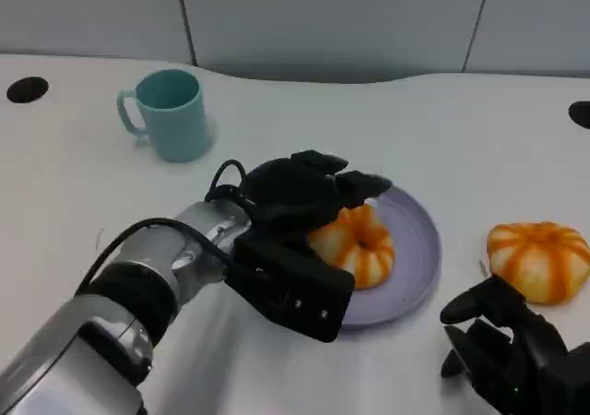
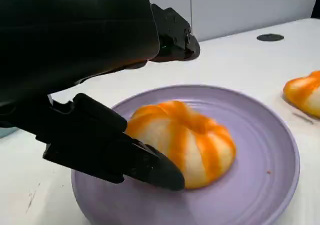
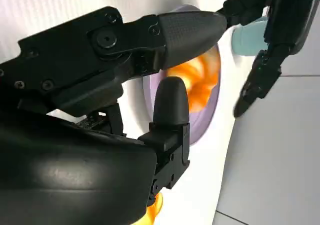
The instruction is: Grasp the bread from the table and place it into the plate.
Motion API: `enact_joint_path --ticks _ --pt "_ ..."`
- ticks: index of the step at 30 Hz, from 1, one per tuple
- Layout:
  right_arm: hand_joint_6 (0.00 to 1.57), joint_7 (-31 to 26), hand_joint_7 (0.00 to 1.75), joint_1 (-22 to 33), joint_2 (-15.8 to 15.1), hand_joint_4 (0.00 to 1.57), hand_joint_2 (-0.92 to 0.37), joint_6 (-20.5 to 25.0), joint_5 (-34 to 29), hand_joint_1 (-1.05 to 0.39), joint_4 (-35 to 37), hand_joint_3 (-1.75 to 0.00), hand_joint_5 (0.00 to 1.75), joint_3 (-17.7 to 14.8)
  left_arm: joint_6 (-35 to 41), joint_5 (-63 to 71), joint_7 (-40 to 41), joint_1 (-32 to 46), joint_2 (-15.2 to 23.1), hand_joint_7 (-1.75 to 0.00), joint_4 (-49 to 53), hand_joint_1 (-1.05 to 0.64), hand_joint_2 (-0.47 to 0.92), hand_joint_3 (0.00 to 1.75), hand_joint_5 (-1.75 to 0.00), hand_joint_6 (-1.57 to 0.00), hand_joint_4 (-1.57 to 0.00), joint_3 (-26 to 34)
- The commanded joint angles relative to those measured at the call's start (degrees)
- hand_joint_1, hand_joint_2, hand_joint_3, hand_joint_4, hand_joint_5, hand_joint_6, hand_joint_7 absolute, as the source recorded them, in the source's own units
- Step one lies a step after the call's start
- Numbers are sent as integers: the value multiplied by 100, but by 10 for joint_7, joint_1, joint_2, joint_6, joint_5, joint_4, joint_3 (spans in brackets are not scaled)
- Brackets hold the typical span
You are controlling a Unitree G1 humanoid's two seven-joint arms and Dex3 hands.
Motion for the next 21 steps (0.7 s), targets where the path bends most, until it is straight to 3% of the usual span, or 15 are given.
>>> enact_joint_path --ticks 1,6,13,21 --pt "34 0 175 2 -5 56 -92 1 4 -27 -8 -31 175 -3 -6 -17 -5 -13 13 0 -7 -90 92 12 0 0 0 14" --pt "34 1 175 2 -6 57 -92 -1 6 -27 -6 -30 175 -5 -43 -127 -71 19 30 -3 -30 -82 90 6 0 -6 -1 88" --pt "34 1 175 5 -7 57 -92 -1 6 -28 -9 -30 175 -7 -64 -348 -261 117 59 -5 -107 -72 92 5 -7 -13 -11 207" --pt "34 2 175 5 -10 56 -92 -5 3 -27 -8 -31 175 -6 8 -548 -409 242 79 -3 -229 -72 92 8 -8 -11 -9 314"
